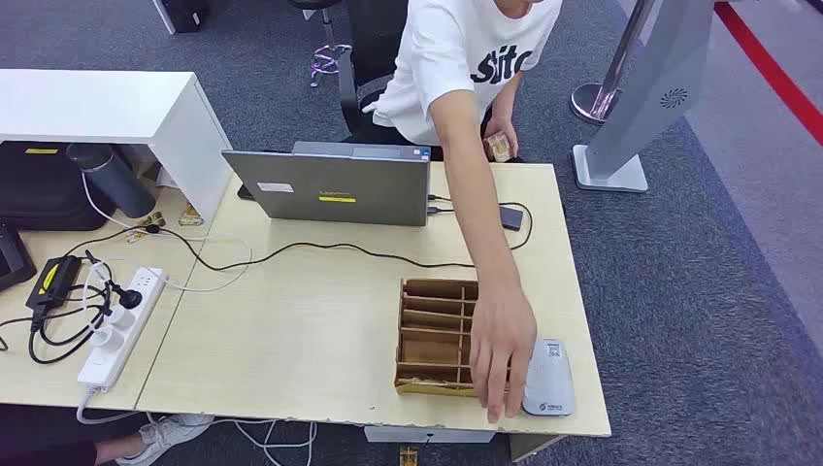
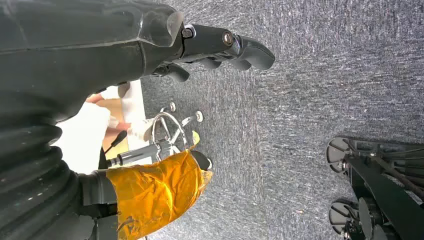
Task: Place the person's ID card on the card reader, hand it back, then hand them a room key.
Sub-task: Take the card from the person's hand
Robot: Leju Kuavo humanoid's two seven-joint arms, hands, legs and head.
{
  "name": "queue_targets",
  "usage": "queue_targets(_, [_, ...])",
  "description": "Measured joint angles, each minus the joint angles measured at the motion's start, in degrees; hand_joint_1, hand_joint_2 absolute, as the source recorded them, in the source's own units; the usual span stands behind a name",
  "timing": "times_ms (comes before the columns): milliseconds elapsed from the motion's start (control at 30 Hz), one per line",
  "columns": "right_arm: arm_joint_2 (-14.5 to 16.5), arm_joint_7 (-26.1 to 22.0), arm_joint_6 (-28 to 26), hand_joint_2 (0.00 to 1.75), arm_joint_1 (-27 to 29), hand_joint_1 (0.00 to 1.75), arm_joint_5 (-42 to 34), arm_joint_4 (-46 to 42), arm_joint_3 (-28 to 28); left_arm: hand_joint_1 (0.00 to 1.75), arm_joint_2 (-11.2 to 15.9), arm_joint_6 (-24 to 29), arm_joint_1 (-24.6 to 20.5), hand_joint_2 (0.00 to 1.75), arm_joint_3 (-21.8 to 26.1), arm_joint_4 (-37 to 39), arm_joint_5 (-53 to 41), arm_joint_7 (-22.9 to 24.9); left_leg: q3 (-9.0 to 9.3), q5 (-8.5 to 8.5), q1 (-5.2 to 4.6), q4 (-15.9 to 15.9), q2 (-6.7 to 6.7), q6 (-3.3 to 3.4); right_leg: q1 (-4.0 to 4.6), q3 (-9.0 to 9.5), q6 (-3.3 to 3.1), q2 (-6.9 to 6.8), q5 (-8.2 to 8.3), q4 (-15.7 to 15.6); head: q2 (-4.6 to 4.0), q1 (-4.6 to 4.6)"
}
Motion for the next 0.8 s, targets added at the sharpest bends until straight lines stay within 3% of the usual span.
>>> queue_targets(800, [0.0, 0.0, 0.0, 1.75, 0.0, 1.75, 0.0, 0.0, 0.0, 0.0, 0.0, 0.0, 0.0, 1.75, 0.0, 0.0, 0.0, 0.0, 0.0, -0.02, 0.0, 0.0, 0.0, -0.02, 0.0, 0.0, 0.01, 0.0, -0.01, 0.0, 0.0, 0.0])
